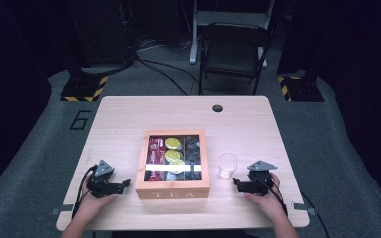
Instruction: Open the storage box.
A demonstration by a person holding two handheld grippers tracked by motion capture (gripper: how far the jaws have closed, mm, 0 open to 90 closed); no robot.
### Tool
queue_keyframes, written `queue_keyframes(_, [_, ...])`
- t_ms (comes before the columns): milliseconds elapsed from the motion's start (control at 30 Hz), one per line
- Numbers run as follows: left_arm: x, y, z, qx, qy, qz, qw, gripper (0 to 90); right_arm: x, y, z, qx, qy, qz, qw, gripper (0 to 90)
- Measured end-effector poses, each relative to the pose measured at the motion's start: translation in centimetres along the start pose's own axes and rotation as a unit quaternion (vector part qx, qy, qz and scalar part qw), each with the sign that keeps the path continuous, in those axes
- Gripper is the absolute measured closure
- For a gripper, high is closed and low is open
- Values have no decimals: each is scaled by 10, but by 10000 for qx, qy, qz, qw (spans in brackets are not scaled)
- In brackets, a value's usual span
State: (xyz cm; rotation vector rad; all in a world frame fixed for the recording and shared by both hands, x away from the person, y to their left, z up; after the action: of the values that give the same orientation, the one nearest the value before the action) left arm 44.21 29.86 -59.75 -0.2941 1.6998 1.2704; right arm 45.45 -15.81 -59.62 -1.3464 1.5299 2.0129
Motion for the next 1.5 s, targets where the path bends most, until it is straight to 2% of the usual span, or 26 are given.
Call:
queue_keyframes(400, [1,1,0,-58,72,-44,9999,148,-1,-1,0,-33,60,-34,10000,141])
queue_keyframes(600, [1,2,0,-107,105,-63,9999,150,-2,-2,0,-8,14,-47,10000,146])
queue_keyframes(767, [2,5,1,-117,157,7,9998,186,-2,-1,0,2,14,-50,10000,160])
queue_keyframes(833, [2,6,2,-143,212,1,9997,223,-2,0,1,-4,29,-25,10000,182])
queue_keyframes(933, [1,10,3,-105,374,39,9992,270,-3,2,5,-24,60,98,9999,296])
queue_keyframes(967, [1,10,3,-105,374,39,9992,283,-3,2,5,-24,60,98,9999,296])
queue_keyframes(1000, [1,10,3,-81,465,1,9989,285,-4,4,7,-25,85,162,9998,359])
queue_keyframes(1033, [1,10,3,-81,465,1,9989,294,-5,5,7,5,204,181,9996,364])
queue_keyframes(1067, [1,12,3,-56,468,78,9989,306,-7,6,8,20,199,154,9997,376])
queue_keyframes(1267, [-3,16,2,-97,510,96,9986,325,-19,15,11,8,205,-41,9998,418])
queue_keyframes(1433, [-6,21,2,-102,623,77,9980,361,-22,20,15,-30,197,20,9998,444])
queue_keyframes(1500, [-9,23,2,-131,684,-3,9976,367,-23,21,17,-12,188,46,9998,455])
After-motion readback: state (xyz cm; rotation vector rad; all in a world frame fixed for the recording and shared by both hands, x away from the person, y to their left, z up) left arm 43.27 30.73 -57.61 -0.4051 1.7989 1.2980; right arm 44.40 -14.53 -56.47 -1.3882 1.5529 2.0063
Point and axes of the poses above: each handheld gripper's, and its own axes: y roughly backward along the jaws, x roughly out of its underside, z roughly to its left, the point moved 10 cm from there along -y, roughly forward along the jaws, and after that the axes turned 5 degrees about -z, right-handed, at the moved point
